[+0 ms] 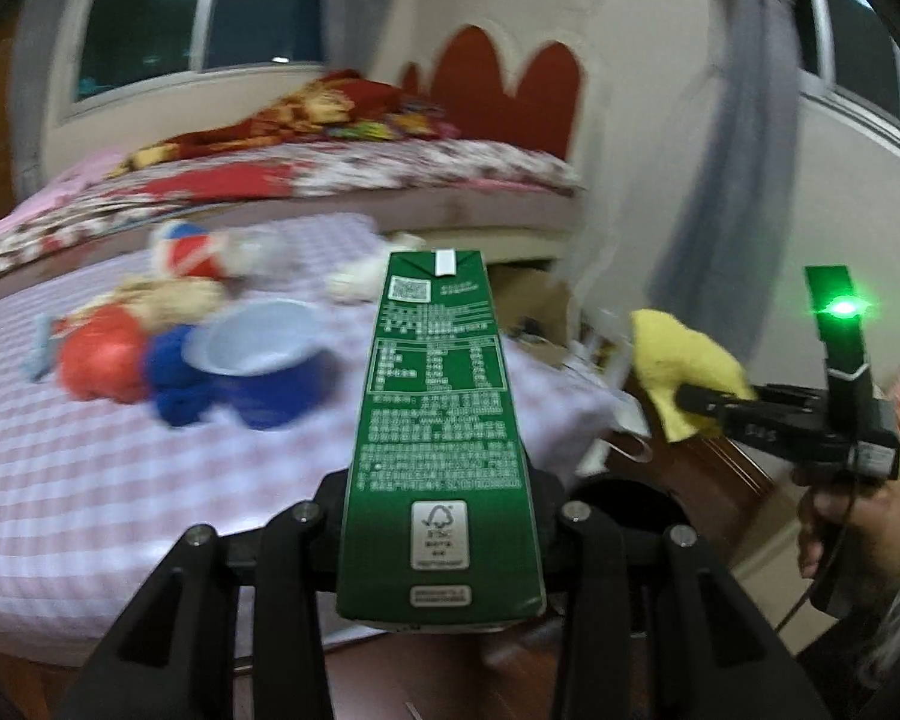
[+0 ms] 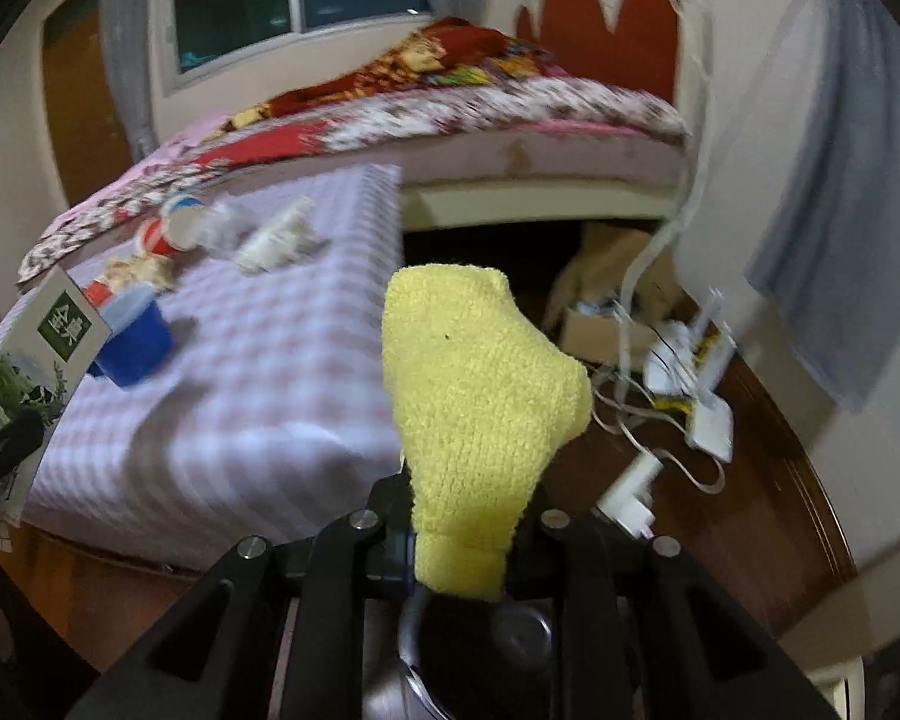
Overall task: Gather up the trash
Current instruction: 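Carry carton and yellow cloth over the black bin while both tools open to drop them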
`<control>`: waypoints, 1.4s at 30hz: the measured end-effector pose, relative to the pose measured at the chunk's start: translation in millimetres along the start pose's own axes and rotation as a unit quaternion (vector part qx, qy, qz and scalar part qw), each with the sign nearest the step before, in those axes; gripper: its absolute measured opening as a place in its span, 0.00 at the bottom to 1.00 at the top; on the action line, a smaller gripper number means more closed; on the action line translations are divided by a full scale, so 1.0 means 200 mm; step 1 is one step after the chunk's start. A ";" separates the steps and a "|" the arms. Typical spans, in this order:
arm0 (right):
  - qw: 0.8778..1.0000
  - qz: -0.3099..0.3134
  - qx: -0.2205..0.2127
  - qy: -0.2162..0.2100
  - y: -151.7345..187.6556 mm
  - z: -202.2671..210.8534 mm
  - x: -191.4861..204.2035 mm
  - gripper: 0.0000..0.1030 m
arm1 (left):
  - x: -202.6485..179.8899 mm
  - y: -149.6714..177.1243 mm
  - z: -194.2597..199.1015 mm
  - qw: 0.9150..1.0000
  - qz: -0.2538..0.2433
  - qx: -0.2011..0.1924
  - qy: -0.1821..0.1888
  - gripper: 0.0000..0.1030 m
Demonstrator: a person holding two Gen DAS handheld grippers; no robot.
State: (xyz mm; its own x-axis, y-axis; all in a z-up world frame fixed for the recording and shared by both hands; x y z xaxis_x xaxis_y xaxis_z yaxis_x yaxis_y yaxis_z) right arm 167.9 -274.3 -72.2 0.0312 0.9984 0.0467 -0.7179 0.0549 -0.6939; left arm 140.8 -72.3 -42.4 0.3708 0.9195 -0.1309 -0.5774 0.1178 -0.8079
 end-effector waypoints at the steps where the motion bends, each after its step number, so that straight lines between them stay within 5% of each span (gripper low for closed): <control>1: 1.000 -0.002 0.008 0.003 0.05 0.00 -0.05 0.20 | -0.06 0.01 -0.02 1.000 -0.009 0.006 0.012 0.39; 9: 0.998 -0.009 0.060 0.010 0.39 0.01 -0.28 0.20 | -0.44 0.17 -0.20 0.992 -0.056 0.069 0.089 0.39; 19: 0.994 0.004 0.112 -0.014 0.58 -0.11 -0.37 0.20 | -0.67 0.37 -0.46 0.978 -0.077 0.151 0.123 0.40; 20: 0.993 0.005 0.119 -0.018 0.59 -0.14 -0.38 0.21 | -0.68 0.39 -0.48 0.975 -0.075 0.161 0.133 0.41; 21: 0.991 0.007 0.130 -0.020 0.60 -0.17 -0.37 0.23 | -0.70 0.40 -0.50 0.973 -0.069 0.169 0.143 0.63; 23: 0.989 0.015 0.148 0.009 0.63 -0.24 -0.43 0.50 | -0.66 0.39 -0.52 0.975 -0.056 0.172 0.126 0.99; 24: 0.989 0.008 0.147 0.031 0.63 -0.25 -0.48 0.71 | -0.62 0.37 -0.50 0.979 -0.044 0.157 0.120 0.99; 29: 0.986 -0.032 0.154 0.058 0.60 -0.24 -0.60 0.74 | -0.46 0.30 -0.38 0.990 -0.051 0.123 0.039 0.99; 33: 0.989 -0.028 0.132 0.060 0.54 -0.21 -0.54 0.99 | -0.34 0.27 -0.29 0.994 -0.038 0.104 0.004 0.99; 42: 0.993 -0.002 0.100 0.056 0.40 -0.12 -0.37 0.99 | -0.23 0.18 -0.29 0.996 -0.033 0.083 -0.017 0.99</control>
State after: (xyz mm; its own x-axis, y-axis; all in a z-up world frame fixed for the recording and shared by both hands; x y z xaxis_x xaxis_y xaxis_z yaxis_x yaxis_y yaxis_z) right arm 125.4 -343.6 -149.2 0.1045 0.9938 -0.0387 -0.8409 0.0675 -0.5370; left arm 144.1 -132.2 -98.8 0.3891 0.9193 -0.0589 -0.6658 0.2365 -0.7076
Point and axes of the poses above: each gripper's, at about its wrist camera, not at the fingertips, and z roughly against the way its jaws point, x to its left, y to its underside, the point moved 7 cm from there along -z, roughly the way its jaws point, and after that the axes turned 1 degree about x, right-handed, at the moved point
